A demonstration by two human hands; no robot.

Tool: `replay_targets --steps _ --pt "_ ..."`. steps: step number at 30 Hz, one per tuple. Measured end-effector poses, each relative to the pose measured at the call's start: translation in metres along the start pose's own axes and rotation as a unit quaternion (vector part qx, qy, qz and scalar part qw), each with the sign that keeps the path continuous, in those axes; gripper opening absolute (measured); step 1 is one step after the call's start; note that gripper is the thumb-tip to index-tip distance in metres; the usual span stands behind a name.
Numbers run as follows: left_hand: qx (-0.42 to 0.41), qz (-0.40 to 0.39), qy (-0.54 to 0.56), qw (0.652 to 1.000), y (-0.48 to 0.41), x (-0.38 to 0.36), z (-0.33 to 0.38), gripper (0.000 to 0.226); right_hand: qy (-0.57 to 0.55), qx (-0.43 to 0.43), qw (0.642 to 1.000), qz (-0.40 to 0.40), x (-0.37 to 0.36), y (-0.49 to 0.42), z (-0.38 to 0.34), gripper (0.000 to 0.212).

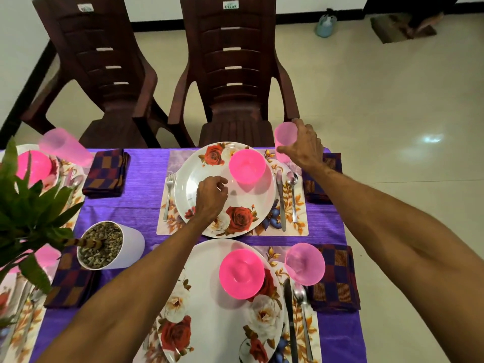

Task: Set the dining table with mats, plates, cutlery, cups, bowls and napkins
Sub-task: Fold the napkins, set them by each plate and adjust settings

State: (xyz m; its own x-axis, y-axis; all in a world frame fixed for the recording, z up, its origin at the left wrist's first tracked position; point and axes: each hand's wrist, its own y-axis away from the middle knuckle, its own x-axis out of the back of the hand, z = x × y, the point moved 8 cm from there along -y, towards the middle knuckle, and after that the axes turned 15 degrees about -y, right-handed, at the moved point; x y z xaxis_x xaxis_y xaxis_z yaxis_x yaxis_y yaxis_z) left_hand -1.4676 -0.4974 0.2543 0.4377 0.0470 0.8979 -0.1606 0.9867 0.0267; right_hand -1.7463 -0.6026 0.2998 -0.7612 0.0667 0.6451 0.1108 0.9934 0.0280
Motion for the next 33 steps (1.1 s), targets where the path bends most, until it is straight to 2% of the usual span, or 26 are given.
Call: replay_targets --steps 5,11,13,15,18,20,23,27,29,33 --pt "0.004 -0.006 -0.005 1.0 -0.002 -0.001 0.0 0.02 0.002 -0.006 1.0 -0.003 0.002 0.002 0.003 0.094" --pt "-0.003 -0.004 -0.012 1.0 0.0 0.002 0.003 0.02 -0.016 -0.009 1.0 -0.011 0.007 0.008 0.004 0.12" --pt "-0.001 -0.007 -0.012 1.0 0.0 0.002 0.003 0.021 -0.044 -0.016 0.999 -0.001 0.014 0.012 0.008 0.121" --pt "0.0 -0.009 -0.011 1.0 0.001 0.003 0.005 0.021 -0.081 -0.028 0.996 0.034 0.026 0.022 0.014 0.109" --pt "-0.005 -0.007 -0.011 1.0 0.003 0.003 0.011 0.021 -0.094 -0.045 0.985 0.135 0.049 0.046 0.033 0.061" --pt "-0.007 -0.007 -0.012 1.0 0.005 0.003 0.016 0.02 -0.05 -0.064 0.982 0.171 0.057 0.065 0.052 0.039" --pt "-0.016 -0.006 -0.012 1.0 0.007 0.001 0.025 0.02 0.048 -0.09 0.991 0.089 0.043 0.083 0.086 0.038" --pt "-0.015 -0.014 -0.012 1.0 0.012 -0.005 0.033 0.021 0.143 -0.11 0.982 -0.057 0.011 0.102 0.117 0.069" --pt "-0.017 -0.02 -0.011 1.0 0.014 -0.009 0.036 0.02 0.148 -0.118 0.978 -0.089 0.003 0.105 0.123 0.078" --pt "-0.02 -0.026 -0.016 0.999 0.018 -0.015 0.038 0.019 0.128 -0.1 0.982 -0.093 0.002 0.1 0.122 0.078"
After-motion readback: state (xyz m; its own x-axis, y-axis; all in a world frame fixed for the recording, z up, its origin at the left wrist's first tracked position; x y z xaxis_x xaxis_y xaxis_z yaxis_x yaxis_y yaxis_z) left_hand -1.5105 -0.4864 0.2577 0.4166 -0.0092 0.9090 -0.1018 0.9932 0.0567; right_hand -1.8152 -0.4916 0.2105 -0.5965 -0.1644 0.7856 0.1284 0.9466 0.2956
